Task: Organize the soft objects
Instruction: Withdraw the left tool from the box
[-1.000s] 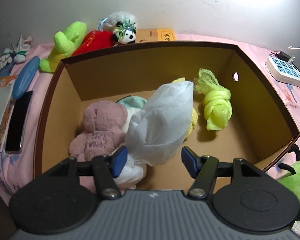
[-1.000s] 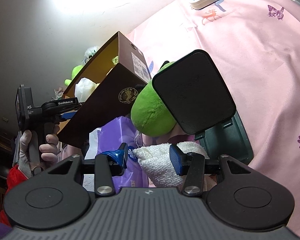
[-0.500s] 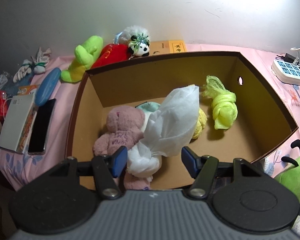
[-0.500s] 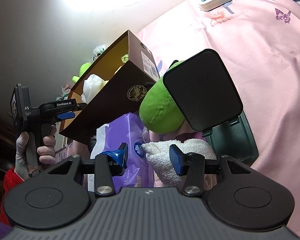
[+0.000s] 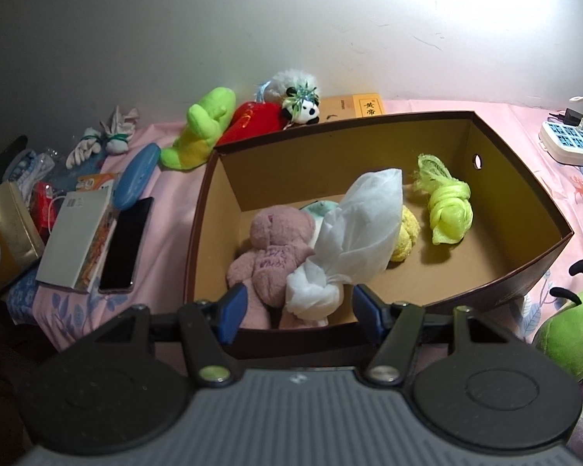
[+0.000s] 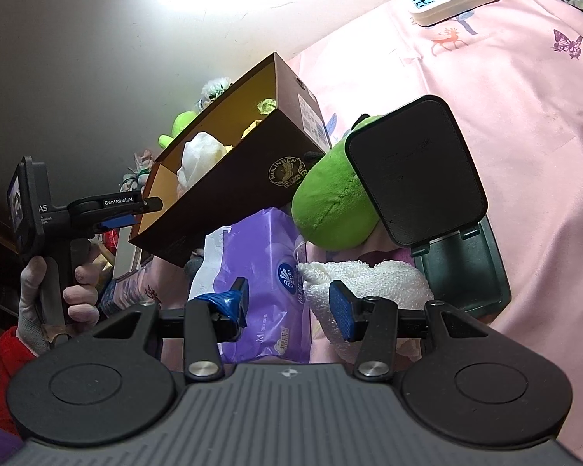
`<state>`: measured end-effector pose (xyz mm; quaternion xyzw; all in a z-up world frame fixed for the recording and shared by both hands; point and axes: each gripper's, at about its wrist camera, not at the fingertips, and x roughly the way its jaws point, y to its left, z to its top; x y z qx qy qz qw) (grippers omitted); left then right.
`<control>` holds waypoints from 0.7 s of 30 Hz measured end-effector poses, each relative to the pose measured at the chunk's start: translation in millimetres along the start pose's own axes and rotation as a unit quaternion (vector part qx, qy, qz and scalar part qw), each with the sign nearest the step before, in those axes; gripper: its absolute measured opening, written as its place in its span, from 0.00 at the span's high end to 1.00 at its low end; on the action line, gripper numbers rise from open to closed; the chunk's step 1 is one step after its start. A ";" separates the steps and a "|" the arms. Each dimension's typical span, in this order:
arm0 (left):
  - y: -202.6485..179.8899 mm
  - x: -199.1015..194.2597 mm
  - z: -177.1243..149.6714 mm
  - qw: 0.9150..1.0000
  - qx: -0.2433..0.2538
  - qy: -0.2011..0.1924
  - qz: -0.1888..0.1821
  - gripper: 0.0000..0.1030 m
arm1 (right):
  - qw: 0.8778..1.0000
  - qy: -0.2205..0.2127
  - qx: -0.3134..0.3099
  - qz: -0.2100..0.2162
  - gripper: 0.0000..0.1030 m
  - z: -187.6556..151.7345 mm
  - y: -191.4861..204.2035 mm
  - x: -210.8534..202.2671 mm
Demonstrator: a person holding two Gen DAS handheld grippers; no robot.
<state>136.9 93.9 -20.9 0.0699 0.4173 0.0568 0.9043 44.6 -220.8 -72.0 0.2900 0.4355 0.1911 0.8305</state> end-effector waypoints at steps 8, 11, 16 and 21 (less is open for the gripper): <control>7.0 -24.1 -14.0 1.000 -0.010 0.006 0.022 0.37 | 1.000 0.013 -0.015 0.010 0.70 -3.8 3.5 -1.4; 7.2 -32.8 -19.9 0.999 -0.014 0.009 0.030 0.37 | 1.000 0.017 -0.021 0.014 0.70 -5.2 3.7 -3.5; 5.3 -45.0 -32.2 0.999 -0.021 0.019 0.040 0.37 | 0.999 0.025 -0.026 0.018 0.70 -7.7 0.9 -8.9; 1.7 -55.7 -45.6 0.998 -0.026 0.027 0.044 0.37 | 0.999 0.034 -0.032 0.025 0.70 -9.5 -1.8 -14.1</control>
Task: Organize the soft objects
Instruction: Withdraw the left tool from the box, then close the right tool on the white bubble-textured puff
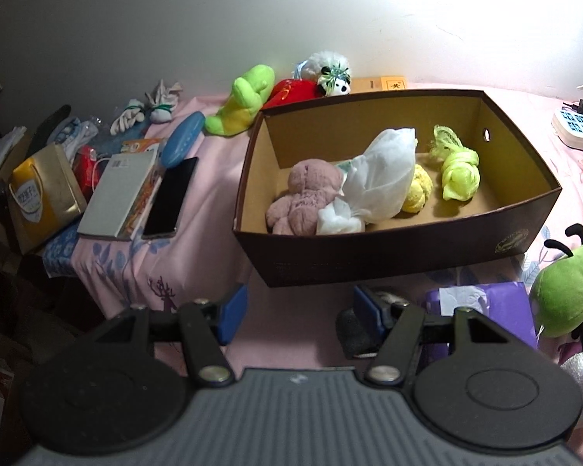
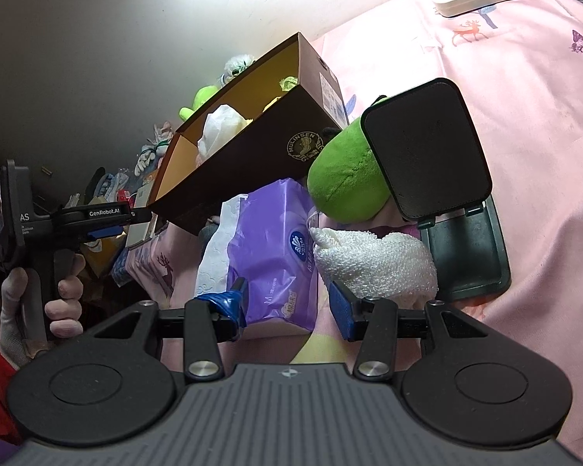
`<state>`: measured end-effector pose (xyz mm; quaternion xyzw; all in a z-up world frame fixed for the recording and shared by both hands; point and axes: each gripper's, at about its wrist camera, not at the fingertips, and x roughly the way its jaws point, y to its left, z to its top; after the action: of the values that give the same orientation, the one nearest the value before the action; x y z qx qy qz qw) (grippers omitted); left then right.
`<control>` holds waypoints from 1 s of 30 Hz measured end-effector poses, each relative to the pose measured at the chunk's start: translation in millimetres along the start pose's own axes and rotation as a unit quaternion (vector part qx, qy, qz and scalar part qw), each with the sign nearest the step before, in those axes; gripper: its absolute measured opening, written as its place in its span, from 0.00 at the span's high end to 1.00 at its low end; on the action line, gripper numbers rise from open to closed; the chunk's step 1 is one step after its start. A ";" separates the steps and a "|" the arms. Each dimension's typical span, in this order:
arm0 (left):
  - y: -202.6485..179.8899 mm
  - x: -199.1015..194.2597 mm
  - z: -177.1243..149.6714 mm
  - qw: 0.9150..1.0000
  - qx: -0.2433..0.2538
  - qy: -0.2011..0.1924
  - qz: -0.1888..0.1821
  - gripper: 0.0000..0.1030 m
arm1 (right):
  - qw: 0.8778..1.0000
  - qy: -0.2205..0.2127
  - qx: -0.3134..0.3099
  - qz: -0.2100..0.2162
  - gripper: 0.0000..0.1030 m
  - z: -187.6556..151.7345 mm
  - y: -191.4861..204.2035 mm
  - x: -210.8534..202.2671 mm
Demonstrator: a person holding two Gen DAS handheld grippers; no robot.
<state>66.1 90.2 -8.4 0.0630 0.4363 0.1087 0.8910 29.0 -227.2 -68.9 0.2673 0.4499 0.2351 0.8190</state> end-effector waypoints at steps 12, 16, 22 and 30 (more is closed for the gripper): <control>-4.5 -14.9 -45.4 1.000 -0.013 0.028 -0.001 0.37 | 1.000 0.016 -0.014 0.000 0.70 -10.5 -6.0 -7.3; -4.8 -14.8 -64.1 0.999 -0.020 0.045 -0.016 0.36 | 0.999 0.006 -0.038 -0.017 0.70 -11.8 -4.2 -11.3; -8.7 -17.9 -86.4 0.998 -0.018 0.057 -0.033 0.36 | 0.993 -0.023 -0.095 -0.062 0.70 -5.3 -0.2 -12.3; -7.4 -24.9 -99.2 0.997 -0.021 0.059 -0.049 0.35 | 0.990 -0.030 -0.098 -0.095 0.70 6.5 -18.9 10.2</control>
<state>-26.2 78.6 -51.5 0.0163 0.4880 0.0780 0.8692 42.3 -236.4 -84.4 0.1494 0.4231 0.1911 0.8730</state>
